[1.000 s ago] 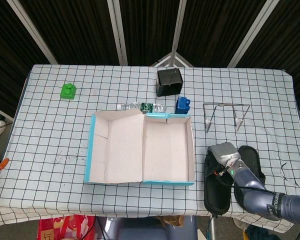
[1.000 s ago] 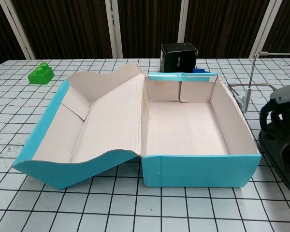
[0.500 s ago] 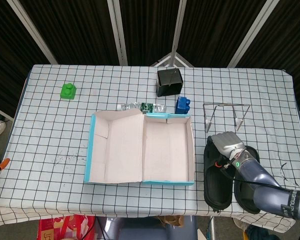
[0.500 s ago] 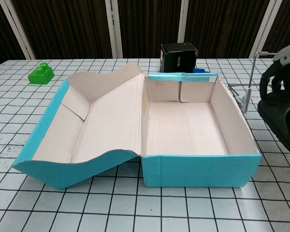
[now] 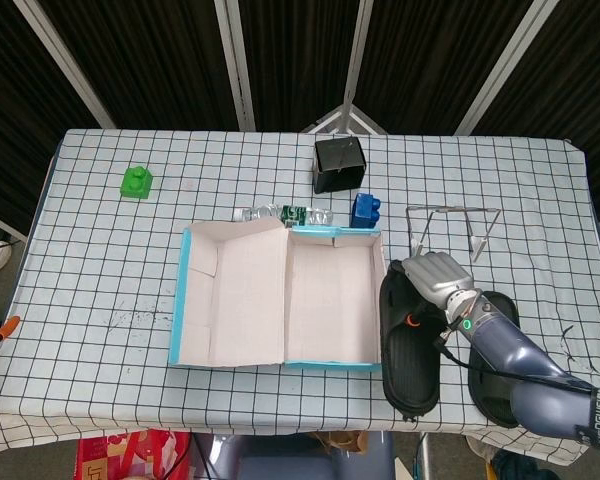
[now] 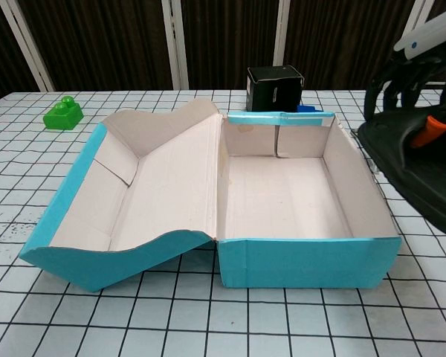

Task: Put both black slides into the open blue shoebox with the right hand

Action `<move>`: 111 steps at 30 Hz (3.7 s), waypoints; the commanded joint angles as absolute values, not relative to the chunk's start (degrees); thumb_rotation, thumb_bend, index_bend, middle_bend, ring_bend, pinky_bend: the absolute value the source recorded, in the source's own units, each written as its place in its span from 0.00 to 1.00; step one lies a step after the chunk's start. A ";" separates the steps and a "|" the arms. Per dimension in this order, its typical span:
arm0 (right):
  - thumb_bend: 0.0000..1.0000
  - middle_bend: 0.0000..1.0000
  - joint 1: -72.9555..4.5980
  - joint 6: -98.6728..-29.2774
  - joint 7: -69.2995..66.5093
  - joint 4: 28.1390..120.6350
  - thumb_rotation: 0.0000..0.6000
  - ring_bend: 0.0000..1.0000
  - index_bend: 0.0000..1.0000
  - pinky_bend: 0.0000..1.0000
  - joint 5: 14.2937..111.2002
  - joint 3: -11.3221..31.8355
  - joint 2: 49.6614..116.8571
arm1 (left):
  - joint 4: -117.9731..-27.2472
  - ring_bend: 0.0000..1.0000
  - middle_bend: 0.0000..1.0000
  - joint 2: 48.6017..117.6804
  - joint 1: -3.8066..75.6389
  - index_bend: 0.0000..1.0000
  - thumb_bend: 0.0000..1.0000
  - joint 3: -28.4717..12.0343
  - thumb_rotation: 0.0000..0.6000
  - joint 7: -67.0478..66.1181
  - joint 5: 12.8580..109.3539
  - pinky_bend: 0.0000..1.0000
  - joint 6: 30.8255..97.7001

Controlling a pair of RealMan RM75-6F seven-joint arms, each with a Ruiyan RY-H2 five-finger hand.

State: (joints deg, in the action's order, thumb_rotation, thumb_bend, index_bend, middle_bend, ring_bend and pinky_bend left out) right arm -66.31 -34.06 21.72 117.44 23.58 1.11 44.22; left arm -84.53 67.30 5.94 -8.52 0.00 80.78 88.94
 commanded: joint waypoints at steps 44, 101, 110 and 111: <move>0.49 0.50 -42.04 -73.66 -13.84 79.09 1.00 0.49 0.61 0.20 73.62 14.67 94.60 | -78.00 0.00 0.00 73.46 6.61 0.07 0.21 -10.49 1.00 4.57 84.80 0.07 95.98; 0.49 0.50 -43.16 -58.48 -11.40 68.98 1.00 0.54 0.63 0.16 75.44 12.72 101.97 | -77.91 0.00 0.00 73.09 6.57 0.07 0.21 -10.47 1.00 4.89 84.27 0.07 95.52; 0.49 0.50 -43.72 -53.48 -7.64 71.80 1.00 0.59 0.62 0.16 71.71 13.05 100.02 | -77.88 0.00 0.00 73.19 6.67 0.07 0.21 -10.41 1.00 4.75 84.44 0.07 95.47; 0.49 0.50 -43.73 -53.17 -7.07 71.97 1.00 0.59 0.62 0.16 71.03 13.23 100.02 | -77.88 0.00 0.00 73.20 6.69 0.07 0.21 -10.37 1.00 4.73 84.48 0.07 95.44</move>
